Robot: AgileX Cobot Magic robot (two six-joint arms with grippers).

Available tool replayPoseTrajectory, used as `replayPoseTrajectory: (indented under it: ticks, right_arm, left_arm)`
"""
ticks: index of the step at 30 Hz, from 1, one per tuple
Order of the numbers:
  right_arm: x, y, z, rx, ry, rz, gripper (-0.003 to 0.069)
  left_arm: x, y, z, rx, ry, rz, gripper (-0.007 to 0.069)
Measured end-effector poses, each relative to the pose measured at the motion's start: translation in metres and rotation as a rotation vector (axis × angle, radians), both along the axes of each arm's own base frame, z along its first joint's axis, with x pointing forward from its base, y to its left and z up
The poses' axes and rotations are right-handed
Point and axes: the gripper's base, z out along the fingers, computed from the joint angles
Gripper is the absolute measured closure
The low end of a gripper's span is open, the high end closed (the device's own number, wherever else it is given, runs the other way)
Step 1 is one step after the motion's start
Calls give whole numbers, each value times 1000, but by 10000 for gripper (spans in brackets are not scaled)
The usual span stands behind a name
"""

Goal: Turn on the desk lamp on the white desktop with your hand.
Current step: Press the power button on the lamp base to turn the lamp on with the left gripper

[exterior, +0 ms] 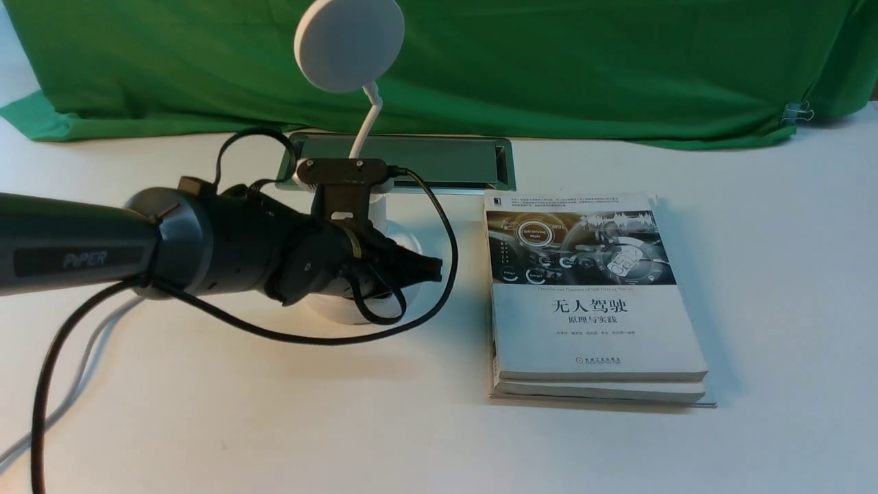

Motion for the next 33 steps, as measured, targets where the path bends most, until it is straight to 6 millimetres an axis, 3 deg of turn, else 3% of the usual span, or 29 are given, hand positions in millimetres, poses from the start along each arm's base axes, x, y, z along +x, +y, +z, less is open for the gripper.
replayPoseTrajectory:
  ticks: [9, 22, 33]
  right_arm:
    - [0, 0, 0, 0, 0, 0, 418]
    - [0, 0, 0, 0, 0, 0, 418]
    - [0, 0, 0, 0, 0, 0, 418]
  left_arm:
    - [2, 0, 26, 18, -28, -15, 623]
    - [12, 13, 11, 54, -2, 12, 623]
    - [6, -1, 11, 49, -11, -29, 623]
